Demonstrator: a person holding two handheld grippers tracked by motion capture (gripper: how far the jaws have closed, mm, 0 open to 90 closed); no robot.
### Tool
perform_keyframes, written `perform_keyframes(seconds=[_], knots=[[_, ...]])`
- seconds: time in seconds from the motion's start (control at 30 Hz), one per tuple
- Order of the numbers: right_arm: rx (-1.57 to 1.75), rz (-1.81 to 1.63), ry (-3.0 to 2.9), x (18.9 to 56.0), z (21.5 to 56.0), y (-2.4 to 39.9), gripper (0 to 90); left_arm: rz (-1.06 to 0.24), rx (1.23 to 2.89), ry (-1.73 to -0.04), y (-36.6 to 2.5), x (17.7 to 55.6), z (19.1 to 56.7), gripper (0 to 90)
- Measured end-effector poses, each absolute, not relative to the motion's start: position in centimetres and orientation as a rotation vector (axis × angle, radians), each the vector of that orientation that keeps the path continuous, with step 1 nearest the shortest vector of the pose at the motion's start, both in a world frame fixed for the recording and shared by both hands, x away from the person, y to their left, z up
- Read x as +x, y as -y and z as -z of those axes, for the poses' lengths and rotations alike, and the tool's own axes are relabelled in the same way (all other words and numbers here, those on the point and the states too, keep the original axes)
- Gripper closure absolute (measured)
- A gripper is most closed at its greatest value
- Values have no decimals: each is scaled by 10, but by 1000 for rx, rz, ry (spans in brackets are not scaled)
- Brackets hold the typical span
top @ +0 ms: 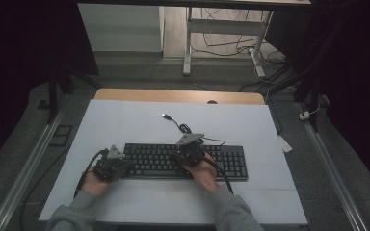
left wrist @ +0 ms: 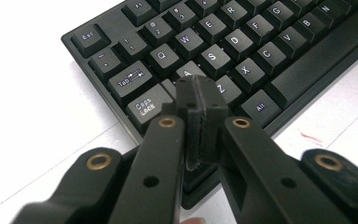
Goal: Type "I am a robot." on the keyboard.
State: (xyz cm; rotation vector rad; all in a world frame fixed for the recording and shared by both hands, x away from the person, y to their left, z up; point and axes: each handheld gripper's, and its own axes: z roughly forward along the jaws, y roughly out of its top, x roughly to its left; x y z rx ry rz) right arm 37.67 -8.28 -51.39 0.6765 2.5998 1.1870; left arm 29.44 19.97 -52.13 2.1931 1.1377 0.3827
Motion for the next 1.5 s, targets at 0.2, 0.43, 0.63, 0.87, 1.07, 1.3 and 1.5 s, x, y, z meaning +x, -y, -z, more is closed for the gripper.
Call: perform_keyframes(seconds=[0.2, 0.43, 0.63, 0.87, 1.07, 1.3, 1.5], knots=[[677, -1167, -2603, 378, 516, 80, 888, -379, 2194, -1140, -200, 295, 522, 889], [674, -1174, -2600, 378, 516, 78, 888, -377, 2196, -1140, -199, 295, 523, 889], [674, -1163, -2603, 379, 517, 78, 890, -377, 2196, -1140, -199, 295, 524, 889], [673, -1140, -2605, 378, 518, 77, 895, -376, 2196, -1140, -199, 295, 524, 889], [651, -1175, -2578, 376, 513, 79, 895, -377, 2190, -1142, -199, 295, 523, 883], [648, -1237, -2529, 372, 499, 91, 895, -382, 2147, -1144, -202, 293, 518, 855], [666, -1249, -2543, 371, 500, 103, 808, -395, 2106, -1147, -205, 292, 514, 812]])
